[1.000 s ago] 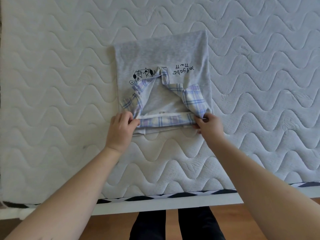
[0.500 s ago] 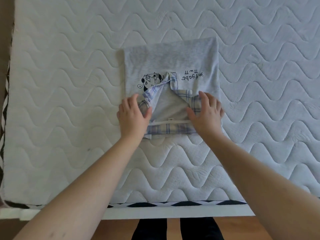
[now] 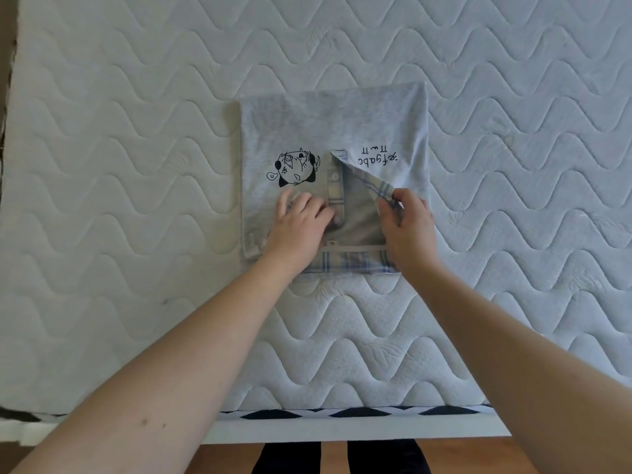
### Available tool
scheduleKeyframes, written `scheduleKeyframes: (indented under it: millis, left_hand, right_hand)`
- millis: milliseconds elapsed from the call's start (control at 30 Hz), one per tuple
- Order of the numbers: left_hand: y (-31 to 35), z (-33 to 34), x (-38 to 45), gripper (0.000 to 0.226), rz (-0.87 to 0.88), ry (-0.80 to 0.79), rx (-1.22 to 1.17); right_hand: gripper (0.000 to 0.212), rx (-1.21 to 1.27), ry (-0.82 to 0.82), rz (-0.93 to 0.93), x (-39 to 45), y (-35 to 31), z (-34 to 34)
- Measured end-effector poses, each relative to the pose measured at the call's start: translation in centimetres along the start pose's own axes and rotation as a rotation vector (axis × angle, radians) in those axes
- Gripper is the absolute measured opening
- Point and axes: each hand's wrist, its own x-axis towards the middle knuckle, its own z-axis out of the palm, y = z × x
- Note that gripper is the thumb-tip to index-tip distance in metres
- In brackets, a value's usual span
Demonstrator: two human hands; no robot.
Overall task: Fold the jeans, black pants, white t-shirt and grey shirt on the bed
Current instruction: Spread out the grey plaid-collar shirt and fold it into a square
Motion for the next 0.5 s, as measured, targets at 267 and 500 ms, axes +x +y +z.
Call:
scheduleKeyframes:
  millis: [267, 500]
  left_hand:
    - [0.2, 0.5, 1.7, 0.036, 0.009, -0.097, -0.131]
    - [-1.4, 0.0, -0.7, 0.023, -0.048, 0.108, -0.353]
  right_hand:
    - [0.018, -0.175, 0.005, -0.237, 0.1, 0.5, 1.1]
    - [0.042, -0.510, -0.301, -0.419, -0.1, 2.2, 2.4]
